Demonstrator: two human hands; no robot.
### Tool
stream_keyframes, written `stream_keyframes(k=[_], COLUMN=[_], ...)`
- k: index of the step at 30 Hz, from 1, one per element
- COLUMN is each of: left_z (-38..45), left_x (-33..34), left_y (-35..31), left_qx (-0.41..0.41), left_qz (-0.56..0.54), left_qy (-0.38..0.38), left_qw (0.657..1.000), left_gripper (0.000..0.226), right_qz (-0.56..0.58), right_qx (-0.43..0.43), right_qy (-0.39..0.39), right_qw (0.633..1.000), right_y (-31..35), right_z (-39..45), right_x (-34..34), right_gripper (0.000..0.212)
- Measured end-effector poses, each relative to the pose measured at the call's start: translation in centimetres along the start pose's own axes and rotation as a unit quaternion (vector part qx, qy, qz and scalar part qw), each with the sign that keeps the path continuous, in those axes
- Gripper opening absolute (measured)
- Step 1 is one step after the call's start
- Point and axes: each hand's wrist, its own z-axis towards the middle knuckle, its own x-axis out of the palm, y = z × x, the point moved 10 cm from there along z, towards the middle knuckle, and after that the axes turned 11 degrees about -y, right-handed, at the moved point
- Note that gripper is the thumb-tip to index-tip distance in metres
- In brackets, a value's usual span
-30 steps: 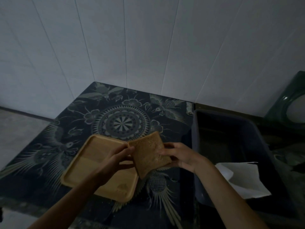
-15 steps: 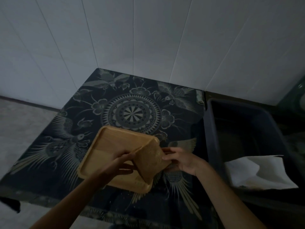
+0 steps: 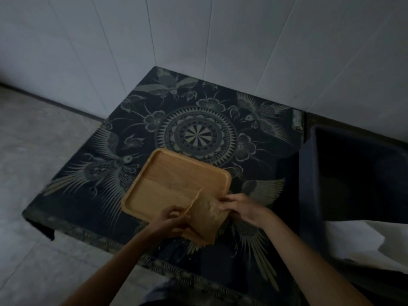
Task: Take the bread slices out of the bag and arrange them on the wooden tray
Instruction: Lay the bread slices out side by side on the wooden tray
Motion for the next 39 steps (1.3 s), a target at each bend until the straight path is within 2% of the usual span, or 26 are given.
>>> stream_keyframes(k=[4, 8, 11, 17, 20, 23, 28, 31, 35, 39], left_z=[0.0, 0.3, 0.5, 1.2, 1.1, 0.8, -0.2, 0.4, 0.8, 1.0], left_x=[-0.2, -0.6, -0.7, -1.2, -1.2, -1.2, -1.2, -2.1, -3.0, -0.9], left_y=[1.2, 1.6, 1.5, 1.2, 0.5, -0.4, -1.9, -3.2, -4.7, -4.6], left_qx=[-0.012, -0.012, -0.016, -0.019, -0.006, 0.005, 0.016, 0.076, 0.131, 0.118], left_qz=[-0.008, -0.002, 0.003, 0.096, 0.129, 0.159, 0.199, 0.248, 0.332, 0.286], left_qy=[-0.013, -0.02, -0.02, -0.022, -0.015, -0.01, -0.002, -0.064, -0.175, -0.151], left_qw=[1.0, 1.0, 1.0, 0.995, 0.991, 0.987, 0.98, 0.964, 0.918, 0.939], left_gripper=[0.043, 0.038, 0.034, 0.029, 0.028, 0.04, 0.037, 0.046, 0.044, 0.043], right_qz=[-0.004, -0.01, -0.021, -0.112, -0.113, -0.091, -0.011, 0.071, 0.135, 0.151], right_qx=[0.009, 0.007, -0.002, -0.071, -0.089, -0.094, -0.107, -0.09, -0.043, -0.024], right_qy=[-0.005, -0.027, -0.041, -0.119, -0.14, -0.161, -0.236, -0.269, -0.238, -0.186], right_qw=[1.0, 1.0, 0.999, 0.984, 0.98, 0.978, 0.966, 0.956, 0.961, 0.97], right_y=[-0.2, 0.0, 0.4, 1.6, 1.5, 1.1, -0.4, -2.0, -4.5, -5.6], right_z=[1.1, 2.0, 2.2, 2.4, 2.3, 1.7, -0.5, -2.4, -3.6, -3.3], right_x=[0.5, 0.8, 1.0, 0.7, 0.8, 0.4, -1.5, -2.2, -0.2, 2.7], right_gripper=[0.039, 0.053, 0.054, 0.049, 0.046, 0.04, 0.035, 0.026, 0.022, 0.031])
